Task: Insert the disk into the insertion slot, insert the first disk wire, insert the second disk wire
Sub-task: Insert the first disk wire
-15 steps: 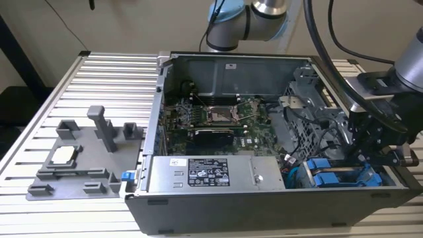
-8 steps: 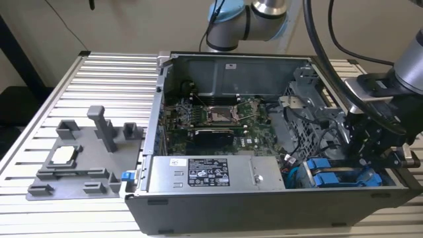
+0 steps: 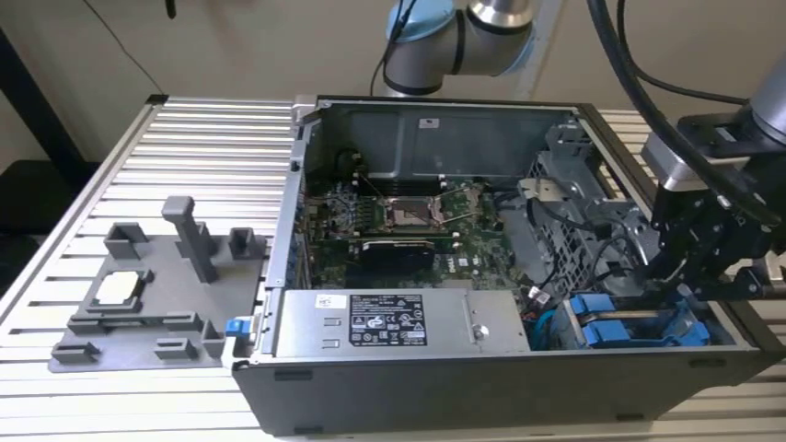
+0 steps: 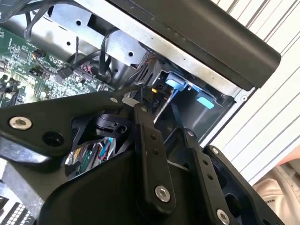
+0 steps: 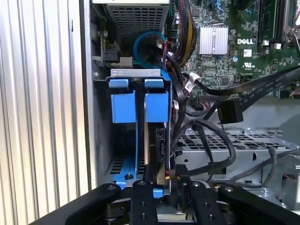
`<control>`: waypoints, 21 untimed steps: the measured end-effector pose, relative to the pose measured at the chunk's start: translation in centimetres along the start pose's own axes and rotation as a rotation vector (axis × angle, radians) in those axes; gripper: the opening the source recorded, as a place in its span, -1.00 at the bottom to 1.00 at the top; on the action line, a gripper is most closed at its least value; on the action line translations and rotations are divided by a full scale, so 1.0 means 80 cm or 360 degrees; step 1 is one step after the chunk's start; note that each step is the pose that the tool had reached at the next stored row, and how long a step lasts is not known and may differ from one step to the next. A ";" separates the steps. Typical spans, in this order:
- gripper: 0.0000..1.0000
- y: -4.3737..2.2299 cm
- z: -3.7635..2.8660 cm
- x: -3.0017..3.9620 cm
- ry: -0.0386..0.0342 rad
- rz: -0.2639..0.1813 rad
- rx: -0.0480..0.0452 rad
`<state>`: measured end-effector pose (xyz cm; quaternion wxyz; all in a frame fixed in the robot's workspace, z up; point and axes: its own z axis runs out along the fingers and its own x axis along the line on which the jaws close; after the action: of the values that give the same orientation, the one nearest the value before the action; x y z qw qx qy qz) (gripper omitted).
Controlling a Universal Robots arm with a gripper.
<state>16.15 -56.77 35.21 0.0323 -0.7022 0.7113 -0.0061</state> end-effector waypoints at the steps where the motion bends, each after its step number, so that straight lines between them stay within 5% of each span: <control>1: -0.33 -0.0002 -0.0036 -0.0001 0.0000 0.0000 -0.0001; 15: -0.33 -0.0032 -0.0597 -0.0022 0.0005 0.0000 -0.0008; 21: -0.33 -0.0034 -0.0609 -0.0030 0.0006 0.0000 -0.0008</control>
<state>16.16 -56.71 40.09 0.0290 -0.7022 0.7113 -0.0057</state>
